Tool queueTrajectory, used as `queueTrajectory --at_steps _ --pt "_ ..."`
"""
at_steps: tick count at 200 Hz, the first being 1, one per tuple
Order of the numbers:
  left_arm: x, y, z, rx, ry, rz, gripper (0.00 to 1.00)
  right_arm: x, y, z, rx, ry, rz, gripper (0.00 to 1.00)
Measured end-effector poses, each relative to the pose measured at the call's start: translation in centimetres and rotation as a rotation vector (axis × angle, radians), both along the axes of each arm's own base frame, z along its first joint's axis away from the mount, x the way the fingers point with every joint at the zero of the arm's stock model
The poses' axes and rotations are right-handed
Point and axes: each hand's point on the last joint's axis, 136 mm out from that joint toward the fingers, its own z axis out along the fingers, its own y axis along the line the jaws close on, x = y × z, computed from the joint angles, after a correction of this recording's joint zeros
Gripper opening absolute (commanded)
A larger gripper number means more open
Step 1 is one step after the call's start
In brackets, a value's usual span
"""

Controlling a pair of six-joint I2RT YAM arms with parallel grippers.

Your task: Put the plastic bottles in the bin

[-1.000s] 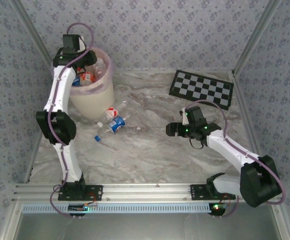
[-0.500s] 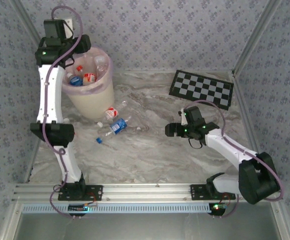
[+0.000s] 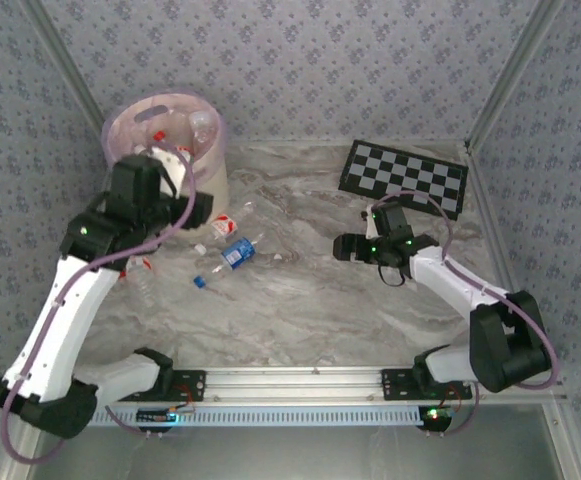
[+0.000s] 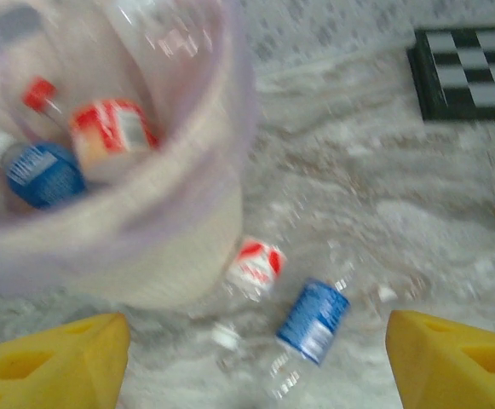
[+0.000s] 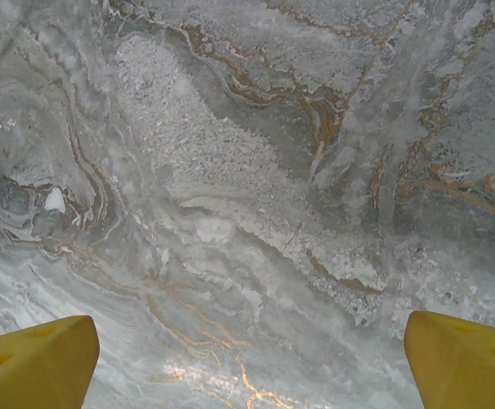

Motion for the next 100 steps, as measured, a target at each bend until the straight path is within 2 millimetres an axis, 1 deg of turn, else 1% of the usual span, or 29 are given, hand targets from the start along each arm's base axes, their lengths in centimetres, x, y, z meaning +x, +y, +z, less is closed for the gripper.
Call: queueTrajectory --at_steps 8,21,25,44,53,64,81,100 --pt "-0.3 -0.5 -2.0 0.011 0.042 -0.013 0.82 0.1 0.1 -0.1 0.009 0.002 -0.004 0.95" --pt "-0.3 -1.3 -6.0 0.050 0.142 -0.025 0.82 0.1 0.2 -0.3 0.021 0.012 -0.010 0.94" --pt "-0.3 -1.5 -7.0 0.064 0.165 -0.028 0.83 0.1 0.3 -0.4 0.023 0.013 -0.010 0.94" --pt "0.4 -2.2 -13.0 0.156 0.301 -0.029 0.85 0.2 0.5 -0.3 0.034 0.016 -0.012 0.94" --pt "0.4 -2.4 -15.1 0.185 0.347 -0.032 0.86 0.2 0.5 -0.3 0.036 0.016 -0.013 0.94" --pt "0.4 -2.6 -17.0 0.206 0.384 -0.039 0.89 0.1 0.6 -0.3 0.038 0.018 -0.012 0.94" --pt "0.9 -3.1 -18.4 0.216 0.399 -0.046 0.97 0.1 0.7 -0.3 0.041 0.021 -0.017 0.94" --pt "1.8 -4.1 -20.1 0.235 0.414 -0.064 1.00 0.0 0.8 -0.4 0.041 0.023 -0.014 0.94"
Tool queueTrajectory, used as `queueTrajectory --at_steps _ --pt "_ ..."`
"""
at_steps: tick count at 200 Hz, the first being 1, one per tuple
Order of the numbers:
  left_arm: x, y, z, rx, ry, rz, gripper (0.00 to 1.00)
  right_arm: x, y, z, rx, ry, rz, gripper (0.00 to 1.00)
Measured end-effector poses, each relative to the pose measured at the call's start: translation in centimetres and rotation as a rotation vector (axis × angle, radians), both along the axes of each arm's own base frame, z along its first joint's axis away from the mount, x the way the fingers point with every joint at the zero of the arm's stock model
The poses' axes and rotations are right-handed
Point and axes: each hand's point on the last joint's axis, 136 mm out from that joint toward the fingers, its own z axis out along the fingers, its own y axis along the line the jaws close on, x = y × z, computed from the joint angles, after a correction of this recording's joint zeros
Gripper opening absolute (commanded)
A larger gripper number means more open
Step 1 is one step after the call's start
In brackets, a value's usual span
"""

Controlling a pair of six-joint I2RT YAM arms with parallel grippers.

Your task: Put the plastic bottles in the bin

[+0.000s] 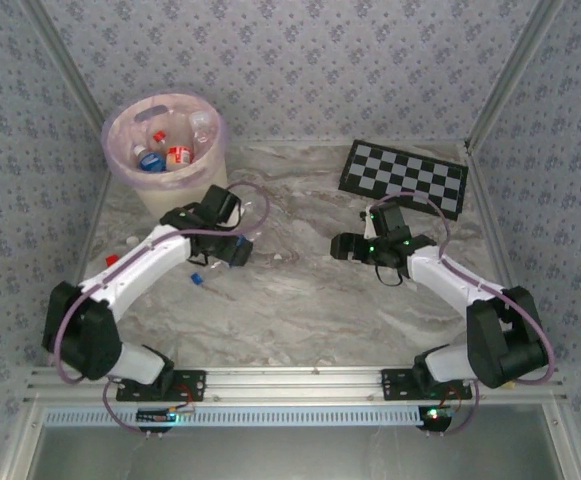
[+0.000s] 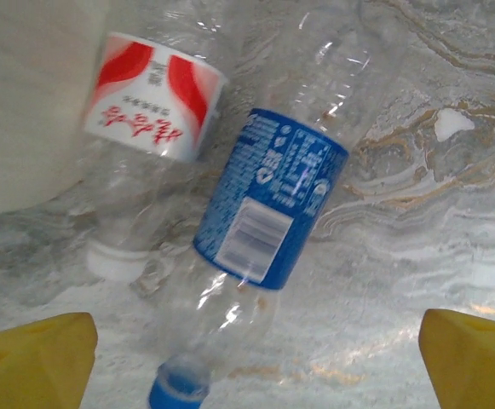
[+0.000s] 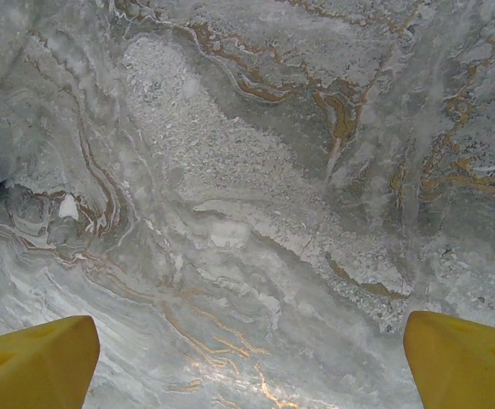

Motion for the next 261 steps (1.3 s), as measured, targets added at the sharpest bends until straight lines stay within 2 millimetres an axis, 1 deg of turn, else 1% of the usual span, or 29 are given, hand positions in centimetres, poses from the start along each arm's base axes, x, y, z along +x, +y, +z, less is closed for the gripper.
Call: queueTrajectory --at_steps 32,49,59,74,101,120,140,169,188,198,209,217,229,237,249,251,252,261 --pt "1.1 -1.4 -4.4 0.043 0.067 -0.019 1.00 -0.2 0.2 0.0 -0.002 0.002 0.007 0.95" --pt "1.2 -1.9 -6.0 0.063 0.088 -0.029 0.99 -0.4 0.2 0.2 -0.001 0.000 0.009 0.95" --pt "1.4 -2.1 -6.5 0.076 0.087 -0.032 0.96 -0.5 0.1 0.3 0.000 -0.003 0.009 0.95" --pt "1.6 -2.4 -7.1 0.085 0.084 -0.031 0.87 -0.5 0.1 0.2 0.001 -0.003 0.009 0.95" --pt "1.8 -2.6 -7.8 0.126 0.067 -0.017 0.66 -1.0 0.2 -0.4 -0.005 0.013 0.015 0.95" --pt "2.0 -2.6 -7.9 0.148 0.054 -0.001 0.57 -1.2 0.4 -0.4 -0.005 0.013 0.023 0.95" --pt "2.1 -3.0 -7.6 0.159 0.036 -0.003 0.55 -1.2 0.5 -0.4 -0.006 0.014 0.027 0.95" --pt "2.0 -4.1 -6.7 0.165 0.018 -0.020 0.52 -1.2 0.5 -0.5 -0.006 0.015 0.027 0.95" --pt "2.1 -4.8 -5.4 0.153 0.004 -0.020 0.51 -1.2 0.5 -0.5 -0.006 0.015 0.027 0.95" --pt "2.1 -5.1 -4.4 0.136 -0.006 -0.013 0.51 -1.2 0.5 -0.5 -0.006 0.015 0.027 0.95" --pt "2.1 -5.5 -2.7 0.095 -0.015 -0.006 0.51 -1.2 0.5 -0.5 -0.007 0.015 0.027 0.94" --pt "2.0 -6.1 -1.1 0.047 -0.027 -0.004 0.51 -1.2 0.5 -0.5 -0.007 0.015 0.027 0.94" --pt "2.0 -7.2 2.2 -0.052 -0.062 -0.009 0.49 -1.2 0.5 -0.5 -0.007 0.015 0.027 0.94" --pt "2.1 -8.0 4.8 -0.129 -0.096 -0.017 0.46 -1.2 0.5 -0.5 -0.007 0.016 0.027 0.94" --pt "2.1 -8.9 9.6 -0.261 -0.161 -0.024 0.43 -1.2 0.5 -0.6 -0.008 0.017 0.027 0.94" --pt "2.1 -9.0 10.2 -0.276 -0.169 -0.027 0.43 -1.2 0.5 -0.6 -0.008 0.018 0.027 0.94" --pt "2.1 -9.0 10.8 -0.293 -0.179 -0.026 0.42 -1.2 0.5 -0.6 -0.008 0.018 0.027 0.94" --pt "2.2 -9.0 14.3 -0.388 -0.223 -0.018 0.39 -1.3 0.5 -0.7 -0.009 0.022 0.027 0.94"
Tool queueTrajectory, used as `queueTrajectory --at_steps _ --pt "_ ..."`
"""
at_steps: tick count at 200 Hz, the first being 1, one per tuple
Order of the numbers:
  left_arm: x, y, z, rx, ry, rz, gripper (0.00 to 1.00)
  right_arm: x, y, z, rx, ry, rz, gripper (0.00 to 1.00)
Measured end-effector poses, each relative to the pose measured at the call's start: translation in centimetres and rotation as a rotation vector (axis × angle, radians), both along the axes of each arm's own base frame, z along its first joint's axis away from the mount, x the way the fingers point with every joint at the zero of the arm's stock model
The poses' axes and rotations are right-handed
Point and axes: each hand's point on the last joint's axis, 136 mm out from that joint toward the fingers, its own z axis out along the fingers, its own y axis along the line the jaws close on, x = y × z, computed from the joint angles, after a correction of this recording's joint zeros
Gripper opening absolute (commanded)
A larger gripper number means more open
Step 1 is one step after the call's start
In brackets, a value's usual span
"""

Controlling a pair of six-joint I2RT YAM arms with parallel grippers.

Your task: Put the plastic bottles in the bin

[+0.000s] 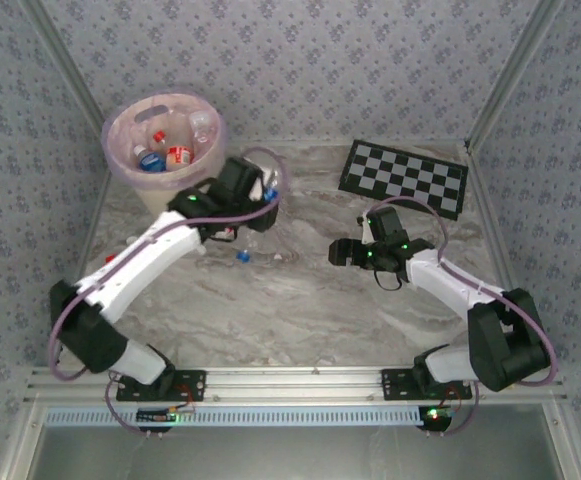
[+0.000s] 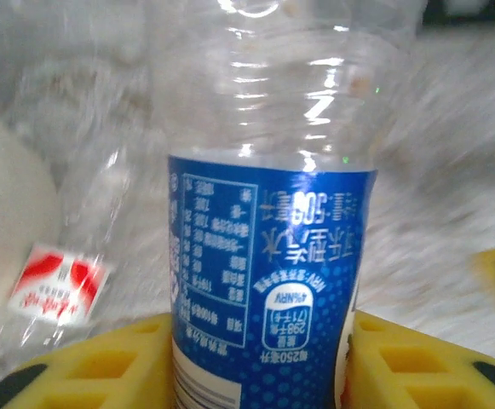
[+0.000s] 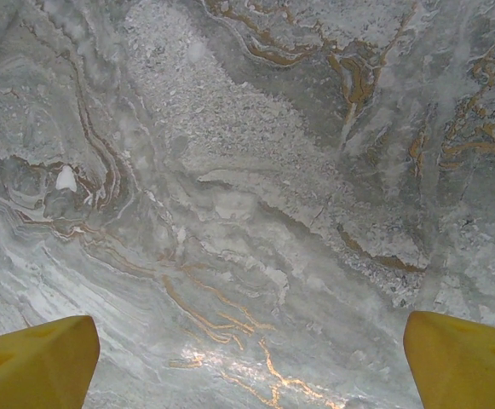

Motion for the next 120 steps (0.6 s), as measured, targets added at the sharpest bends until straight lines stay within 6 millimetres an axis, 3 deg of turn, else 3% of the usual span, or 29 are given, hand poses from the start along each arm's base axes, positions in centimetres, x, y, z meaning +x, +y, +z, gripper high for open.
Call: queueTrajectory --at_steps 22,45,84,120 --pt "1.2 2.7 7.9 -0.232 -0.099 0.072 0.37 0.0 0.0 -0.2 -0.002 0.005 0.000 0.94" --pt "3.1 7.6 12.9 -0.381 -0.181 0.208 0.37 0.0 0.0 -0.2 -0.002 0.005 0.001 0.94" --pt "6.0 14.1 16.6 -0.502 -0.246 0.412 0.36 0.0 0.0 -0.2 -0.001 0.004 0.001 0.95" --pt "9.8 19.6 18.5 -0.527 -0.301 0.570 0.35 -0.1 0.1 -0.1 0.004 0.001 0.003 0.95"
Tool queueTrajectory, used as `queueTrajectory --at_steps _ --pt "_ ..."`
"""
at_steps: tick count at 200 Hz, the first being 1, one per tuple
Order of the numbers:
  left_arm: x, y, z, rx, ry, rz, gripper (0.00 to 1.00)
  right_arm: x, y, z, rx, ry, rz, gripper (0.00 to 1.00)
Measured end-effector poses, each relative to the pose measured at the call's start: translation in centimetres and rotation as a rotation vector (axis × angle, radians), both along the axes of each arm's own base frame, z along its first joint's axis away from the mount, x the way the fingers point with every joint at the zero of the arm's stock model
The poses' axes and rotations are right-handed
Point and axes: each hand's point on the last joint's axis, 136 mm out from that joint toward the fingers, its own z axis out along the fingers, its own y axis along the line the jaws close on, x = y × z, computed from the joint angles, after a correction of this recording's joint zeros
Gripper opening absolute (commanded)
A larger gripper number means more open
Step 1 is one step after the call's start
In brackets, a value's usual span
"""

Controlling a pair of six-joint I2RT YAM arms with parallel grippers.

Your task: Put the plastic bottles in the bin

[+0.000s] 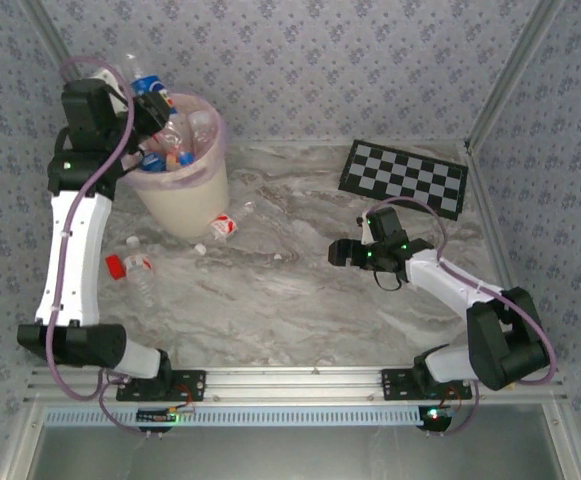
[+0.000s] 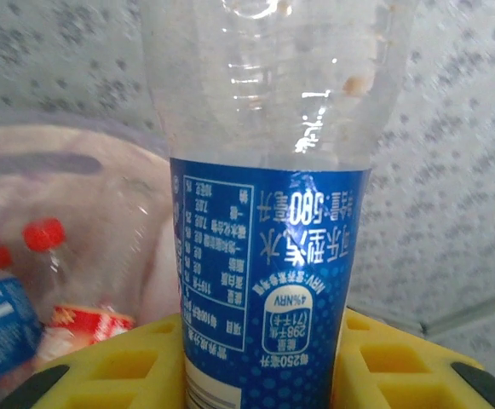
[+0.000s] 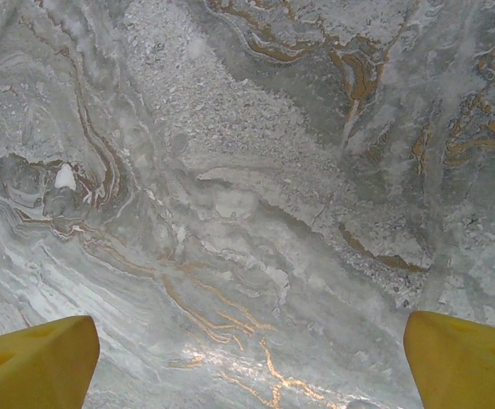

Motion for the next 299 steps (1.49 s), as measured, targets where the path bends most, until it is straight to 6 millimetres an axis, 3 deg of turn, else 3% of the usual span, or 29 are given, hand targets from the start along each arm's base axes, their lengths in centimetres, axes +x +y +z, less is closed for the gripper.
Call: queueTrajectory --at_steps 38,99,137,190,212,233,269,299 --pt "4.2 3.0 -1.6 0.055 0.027 0.069 0.32 -0.5 -0.2 0.4 0.007 -0.013 0.001 0.95" --pt "9.0 3.4 -6.7 0.203 0.126 0.030 0.31 -1.0 -0.4 0.4 0.006 -0.012 0.000 0.95" --pt "9.0 3.4 -9.6 0.223 0.222 0.012 0.37 -1.0 -0.4 0.4 0.006 -0.012 0.000 0.95" --pt "8.1 3.4 -13.0 0.245 0.325 -0.011 0.66 -1.0 -0.4 0.4 0.006 -0.011 0.000 0.95" --pt "7.5 3.6 -12.7 0.263 0.325 -0.009 0.68 -1.0 -0.4 0.4 0.006 -0.011 0.001 0.95" --pt "6.8 4.1 -11.0 0.298 0.294 0.011 0.68 -1.0 -0.4 0.2 0.005 -0.008 0.002 0.95" --pt "6.5 5.0 -7.5 0.364 0.220 0.050 0.56 -1.0 -0.3 0.0 0.002 0.000 0.003 0.95" --pt "6.7 5.4 -7.5 0.393 0.221 0.066 0.44 -1.1 -0.2 0.0 0.002 0.001 0.008 0.95"
